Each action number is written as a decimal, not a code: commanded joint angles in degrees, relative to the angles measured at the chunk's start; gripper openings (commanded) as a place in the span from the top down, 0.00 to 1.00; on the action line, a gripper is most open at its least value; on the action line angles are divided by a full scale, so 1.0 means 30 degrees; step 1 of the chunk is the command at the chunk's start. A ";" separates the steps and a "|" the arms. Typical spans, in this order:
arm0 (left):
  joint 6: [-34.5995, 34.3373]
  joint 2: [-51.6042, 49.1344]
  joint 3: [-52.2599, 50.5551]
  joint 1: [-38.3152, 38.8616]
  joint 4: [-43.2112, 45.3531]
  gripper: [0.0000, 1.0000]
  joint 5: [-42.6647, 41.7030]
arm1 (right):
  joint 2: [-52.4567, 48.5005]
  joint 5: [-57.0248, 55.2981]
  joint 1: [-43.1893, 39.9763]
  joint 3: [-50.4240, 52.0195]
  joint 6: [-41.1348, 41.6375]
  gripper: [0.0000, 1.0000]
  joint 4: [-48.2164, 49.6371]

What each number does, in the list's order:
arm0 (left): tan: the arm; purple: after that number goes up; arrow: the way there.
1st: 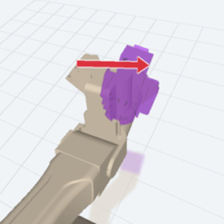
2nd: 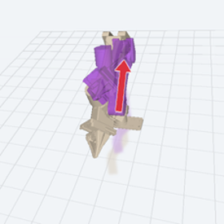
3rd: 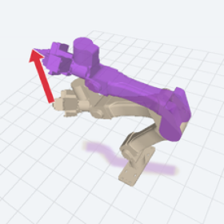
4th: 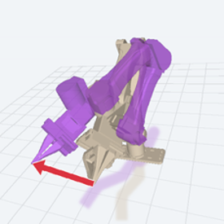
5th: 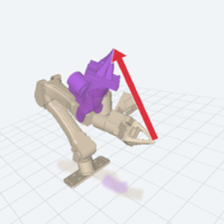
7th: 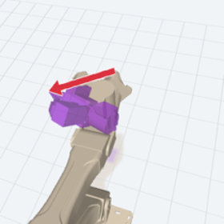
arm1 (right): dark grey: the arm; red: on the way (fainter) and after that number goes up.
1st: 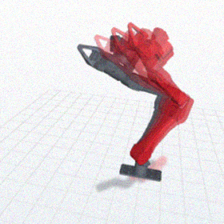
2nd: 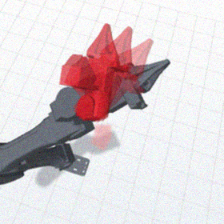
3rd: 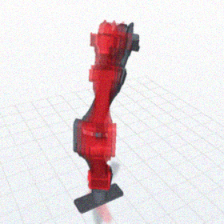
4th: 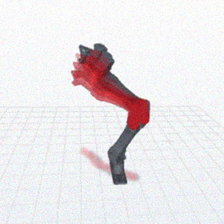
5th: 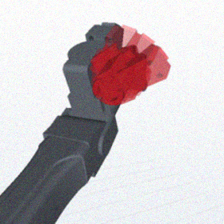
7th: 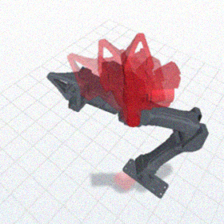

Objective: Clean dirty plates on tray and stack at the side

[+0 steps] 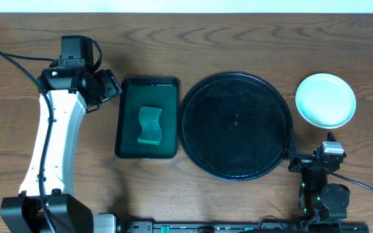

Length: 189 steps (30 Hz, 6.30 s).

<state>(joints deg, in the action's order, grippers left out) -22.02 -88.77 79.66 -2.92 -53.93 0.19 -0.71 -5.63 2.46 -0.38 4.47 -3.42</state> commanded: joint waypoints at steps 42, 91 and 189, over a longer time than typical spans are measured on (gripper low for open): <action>0.0189 1.5730 0.0138 -0.0095 -0.0073 0.20 0.0109 | 0.0131 -0.0474 -0.0342 0.0022 0.0568 0.01 -0.0022; 0.0124 2.9551 -2.4829 0.0568 2.7795 0.20 0.0051 | 0.0131 -0.0474 -0.0342 0.0022 0.0568 0.01 -0.0015; 0.4969 2.9514 -2.6476 0.0554 1.6655 0.20 -0.0896 | 0.0131 -0.0474 -0.0342 0.0022 0.0568 0.01 -0.0022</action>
<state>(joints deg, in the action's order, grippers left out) -8.45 -0.58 0.86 -1.39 -1.39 -2.66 -0.67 -6.31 2.46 -0.38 5.50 -3.38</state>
